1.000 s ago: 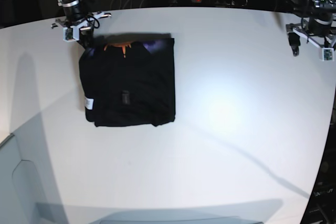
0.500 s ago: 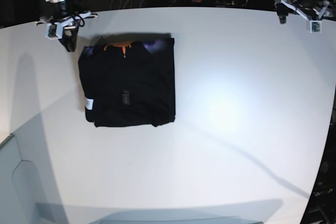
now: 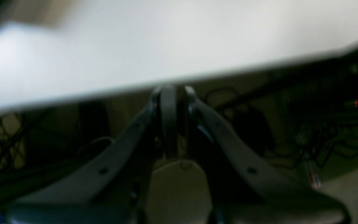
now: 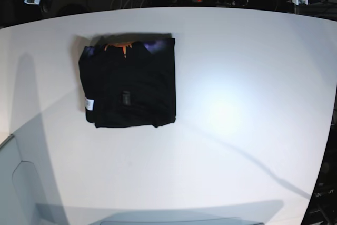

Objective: Fold the T-shirt properly

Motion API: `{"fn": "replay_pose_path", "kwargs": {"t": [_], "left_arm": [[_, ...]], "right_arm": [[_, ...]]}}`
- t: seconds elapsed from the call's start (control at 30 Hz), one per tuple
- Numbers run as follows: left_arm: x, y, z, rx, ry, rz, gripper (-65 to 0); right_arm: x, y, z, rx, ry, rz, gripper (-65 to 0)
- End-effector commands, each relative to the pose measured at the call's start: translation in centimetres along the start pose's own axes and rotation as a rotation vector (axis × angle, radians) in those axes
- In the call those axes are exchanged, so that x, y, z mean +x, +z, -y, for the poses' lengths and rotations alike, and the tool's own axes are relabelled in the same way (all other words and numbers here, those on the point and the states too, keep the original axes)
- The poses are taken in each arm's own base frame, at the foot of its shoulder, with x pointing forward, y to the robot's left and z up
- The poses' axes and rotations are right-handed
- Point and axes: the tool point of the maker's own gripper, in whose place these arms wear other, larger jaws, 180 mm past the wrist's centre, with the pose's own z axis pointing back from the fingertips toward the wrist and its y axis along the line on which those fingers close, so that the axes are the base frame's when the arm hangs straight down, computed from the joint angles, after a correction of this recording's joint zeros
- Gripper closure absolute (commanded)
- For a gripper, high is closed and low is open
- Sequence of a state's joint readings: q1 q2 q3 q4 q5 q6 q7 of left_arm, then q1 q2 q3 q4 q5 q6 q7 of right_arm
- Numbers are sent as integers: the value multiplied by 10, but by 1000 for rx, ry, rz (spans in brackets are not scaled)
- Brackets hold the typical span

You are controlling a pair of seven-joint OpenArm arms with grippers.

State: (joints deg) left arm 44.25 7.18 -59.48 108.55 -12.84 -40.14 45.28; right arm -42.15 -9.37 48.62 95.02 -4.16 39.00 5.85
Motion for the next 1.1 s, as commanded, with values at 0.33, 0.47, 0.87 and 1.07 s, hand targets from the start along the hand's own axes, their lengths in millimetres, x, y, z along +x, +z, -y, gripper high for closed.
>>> {"fn": "replay_pose_path", "kwargs": {"t": [0.33, 0.47, 0.87, 1.07], "left_arm": [[-110, -81, 40, -159, 98, -278, 0], [-145, -121, 69, -266, 149, -289, 0], [-200, -169, 138, -298, 130, -391, 0], [-208, -173, 155, -211, 12, -384, 0]], "right_arm": [[-119, 32, -29, 70, -184, -276, -33], [-161, 25, -51, 108, -202, -395, -31], [-250, 12, -171, 403, -240, -722, 0], [-264, -4, -196, 395, -160, -733, 0]]}}
